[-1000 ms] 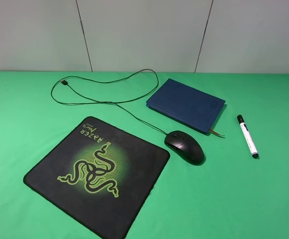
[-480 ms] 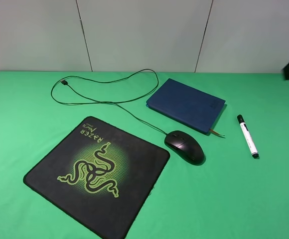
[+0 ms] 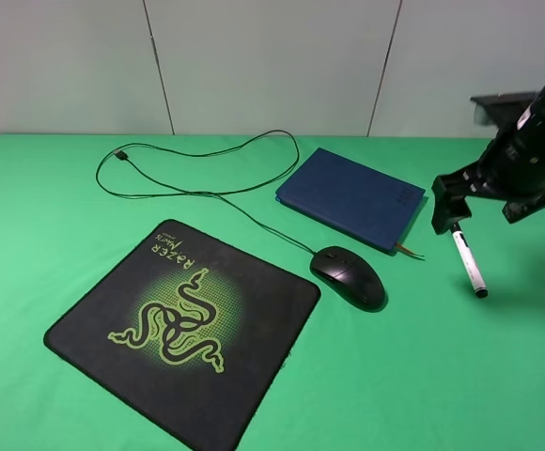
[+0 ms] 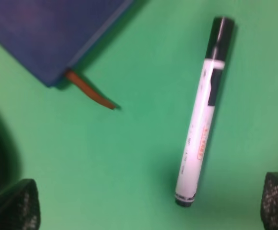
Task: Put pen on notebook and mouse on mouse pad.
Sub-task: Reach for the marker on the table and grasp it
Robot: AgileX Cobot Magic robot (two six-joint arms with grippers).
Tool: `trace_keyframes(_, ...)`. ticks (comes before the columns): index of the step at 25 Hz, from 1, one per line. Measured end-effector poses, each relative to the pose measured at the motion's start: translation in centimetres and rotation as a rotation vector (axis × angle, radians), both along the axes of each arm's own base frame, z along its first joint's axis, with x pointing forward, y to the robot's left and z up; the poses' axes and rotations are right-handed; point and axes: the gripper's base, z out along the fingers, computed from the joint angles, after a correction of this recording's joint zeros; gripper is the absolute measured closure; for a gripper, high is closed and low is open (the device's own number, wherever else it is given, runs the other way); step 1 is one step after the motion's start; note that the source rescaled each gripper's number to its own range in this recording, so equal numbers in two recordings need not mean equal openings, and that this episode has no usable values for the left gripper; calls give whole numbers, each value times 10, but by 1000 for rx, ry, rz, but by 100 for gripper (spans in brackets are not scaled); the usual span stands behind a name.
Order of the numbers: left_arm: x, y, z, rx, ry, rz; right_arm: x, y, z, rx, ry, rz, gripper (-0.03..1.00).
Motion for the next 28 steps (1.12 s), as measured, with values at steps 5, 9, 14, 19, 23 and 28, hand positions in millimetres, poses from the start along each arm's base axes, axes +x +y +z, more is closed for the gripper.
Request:
trace_keyframes(5, 0, 0, 0, 0, 0, 0, 14, -1, -34, -35, 50, -30, -3)
trace_keyframes(9, 0, 0, 0, 0, 0, 0, 20, 0, -50, -34, 57, -32, -3)
trace_keyframes(14, 0, 0, 0, 0, 0, 0, 26, -13, -61, -30, 54, -71, -3)
trace_keyframes(19, 0, 0, 0, 0, 0, 0, 30, -25, -71, -23, 67, -118, -3)
trace_keyframes(23, 0, 0, 0, 0, 0, 0, 31, -26, -79, -22, 88, -124, -3)
trace_keyframes(28, 0, 0, 0, 0, 0, 0, 32, -26, -81, -20, 77, -123, -3)
